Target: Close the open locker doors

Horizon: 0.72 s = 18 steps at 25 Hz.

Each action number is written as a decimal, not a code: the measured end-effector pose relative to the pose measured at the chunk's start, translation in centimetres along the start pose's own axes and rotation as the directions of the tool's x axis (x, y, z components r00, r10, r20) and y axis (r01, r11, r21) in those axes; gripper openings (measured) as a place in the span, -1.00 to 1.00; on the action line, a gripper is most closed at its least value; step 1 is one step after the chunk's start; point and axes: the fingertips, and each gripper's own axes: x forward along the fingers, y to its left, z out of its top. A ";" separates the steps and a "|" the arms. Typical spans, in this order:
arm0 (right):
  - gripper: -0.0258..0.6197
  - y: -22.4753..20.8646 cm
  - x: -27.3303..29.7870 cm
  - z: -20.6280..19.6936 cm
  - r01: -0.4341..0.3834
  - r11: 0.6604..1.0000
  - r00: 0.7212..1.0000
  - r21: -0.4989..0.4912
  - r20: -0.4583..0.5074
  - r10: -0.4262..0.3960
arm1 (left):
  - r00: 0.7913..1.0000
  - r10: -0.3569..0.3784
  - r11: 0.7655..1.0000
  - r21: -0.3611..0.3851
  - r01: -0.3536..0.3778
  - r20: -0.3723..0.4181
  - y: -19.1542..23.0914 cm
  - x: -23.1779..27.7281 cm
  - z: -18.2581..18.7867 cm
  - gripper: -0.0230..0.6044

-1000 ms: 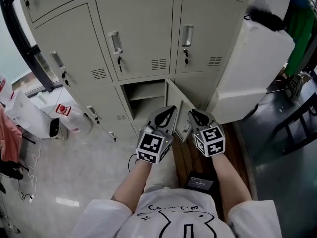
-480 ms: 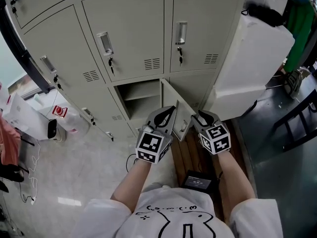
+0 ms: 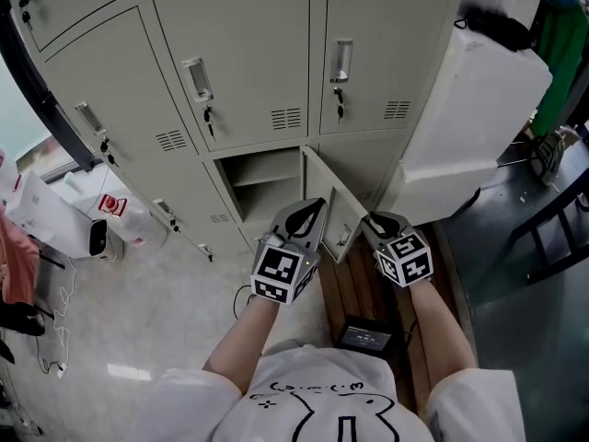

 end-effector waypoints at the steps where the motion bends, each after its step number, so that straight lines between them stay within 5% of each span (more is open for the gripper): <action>1: -0.64 0.1 0.1 -0.1 -0.006 1.000 1.000 -0.002 -0.002 0.006 | 1.000 0.000 1.000 0.000 0.000 0.000 0.0 0.0 0.0 -0.86; 18: -0.70 4.0 0.7 0.8 -0.110 0.993 0.994 -0.052 0.009 0.111 | 0.998 0.068 0.998 -0.002 -0.068 0.005 0.8 -2.7 -0.3 -0.86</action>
